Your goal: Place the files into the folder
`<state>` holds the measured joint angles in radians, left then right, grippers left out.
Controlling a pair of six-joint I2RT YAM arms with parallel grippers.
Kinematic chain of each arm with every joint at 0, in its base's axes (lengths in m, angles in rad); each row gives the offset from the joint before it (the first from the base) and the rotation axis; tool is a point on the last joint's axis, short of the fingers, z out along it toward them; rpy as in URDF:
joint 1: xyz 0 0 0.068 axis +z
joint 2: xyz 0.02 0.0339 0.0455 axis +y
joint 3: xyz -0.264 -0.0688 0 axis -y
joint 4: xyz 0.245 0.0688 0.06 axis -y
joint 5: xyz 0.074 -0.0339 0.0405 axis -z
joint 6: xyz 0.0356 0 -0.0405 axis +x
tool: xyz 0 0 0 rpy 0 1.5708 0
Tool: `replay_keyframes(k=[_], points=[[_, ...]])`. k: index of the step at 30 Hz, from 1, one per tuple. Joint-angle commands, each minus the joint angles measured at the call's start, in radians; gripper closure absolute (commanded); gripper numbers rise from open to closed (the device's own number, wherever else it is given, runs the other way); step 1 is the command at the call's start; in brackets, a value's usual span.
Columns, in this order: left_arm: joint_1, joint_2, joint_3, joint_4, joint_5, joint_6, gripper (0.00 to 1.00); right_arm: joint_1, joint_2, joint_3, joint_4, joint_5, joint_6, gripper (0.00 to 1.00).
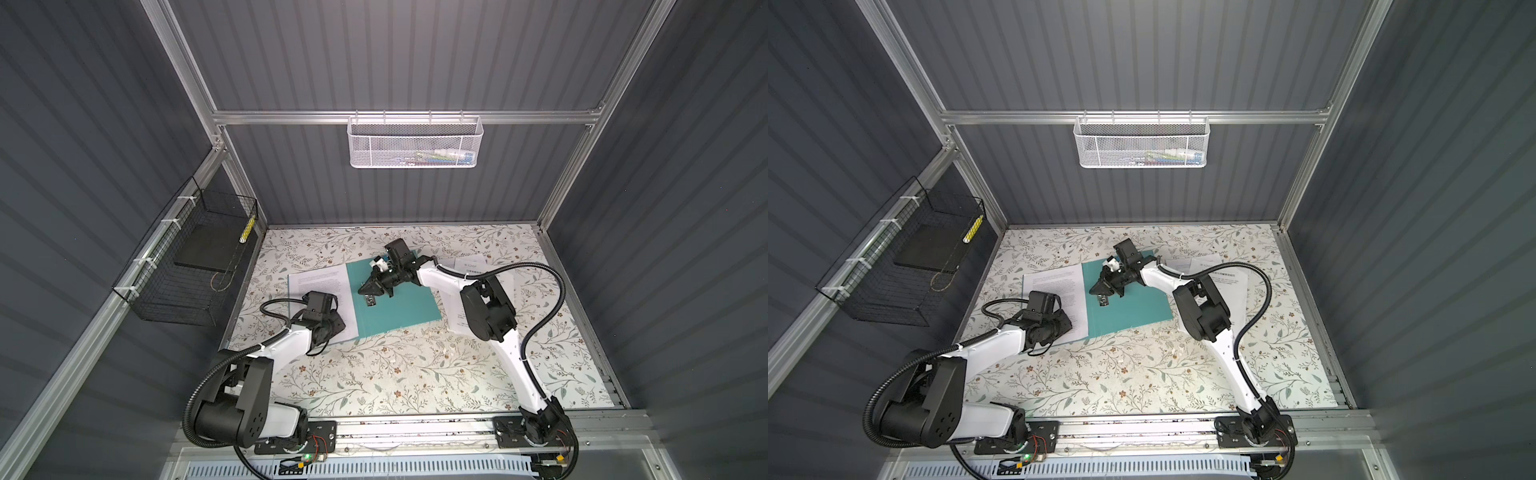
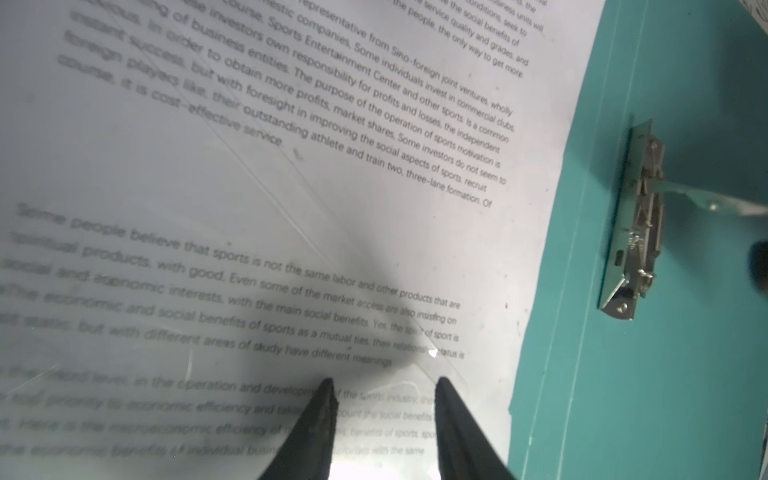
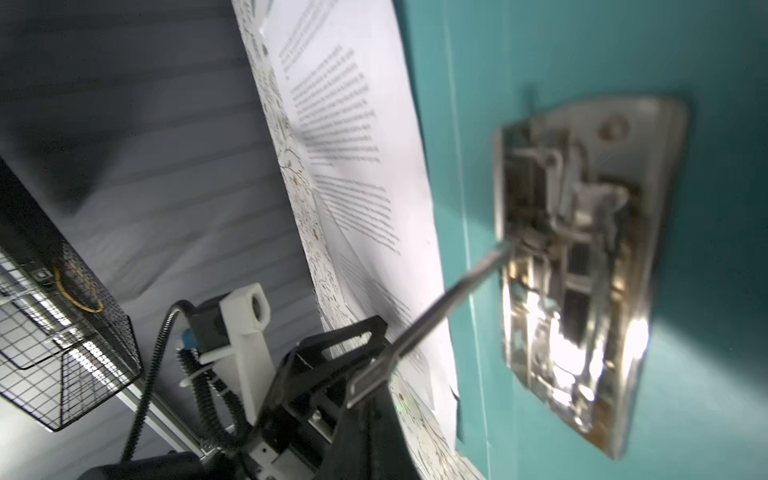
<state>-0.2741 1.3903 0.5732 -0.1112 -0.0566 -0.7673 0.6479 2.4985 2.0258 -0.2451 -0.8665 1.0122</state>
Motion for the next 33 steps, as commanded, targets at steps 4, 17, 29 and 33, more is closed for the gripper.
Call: replay_keyframes(k=[4,17,29,33], points=[[-0.002,0.073,-0.038,-0.056,0.049,0.025,0.60,-0.080,0.315,0.596,-0.234,0.005,0.012,1.00],[-0.002,0.080,-0.010,-0.058,0.080,0.069,0.59,-0.163,-0.023,0.202,-0.402,0.204,-0.341,0.90],[-0.002,0.049,0.202,-0.130,0.016,0.149,0.43,-0.067,-0.304,-0.214,-0.462,0.650,-0.616,0.37],[-0.004,0.102,0.265,-0.069,0.004,0.154,0.41,-0.031,-0.304,-0.248,-0.463,0.727,-0.647,0.33]])
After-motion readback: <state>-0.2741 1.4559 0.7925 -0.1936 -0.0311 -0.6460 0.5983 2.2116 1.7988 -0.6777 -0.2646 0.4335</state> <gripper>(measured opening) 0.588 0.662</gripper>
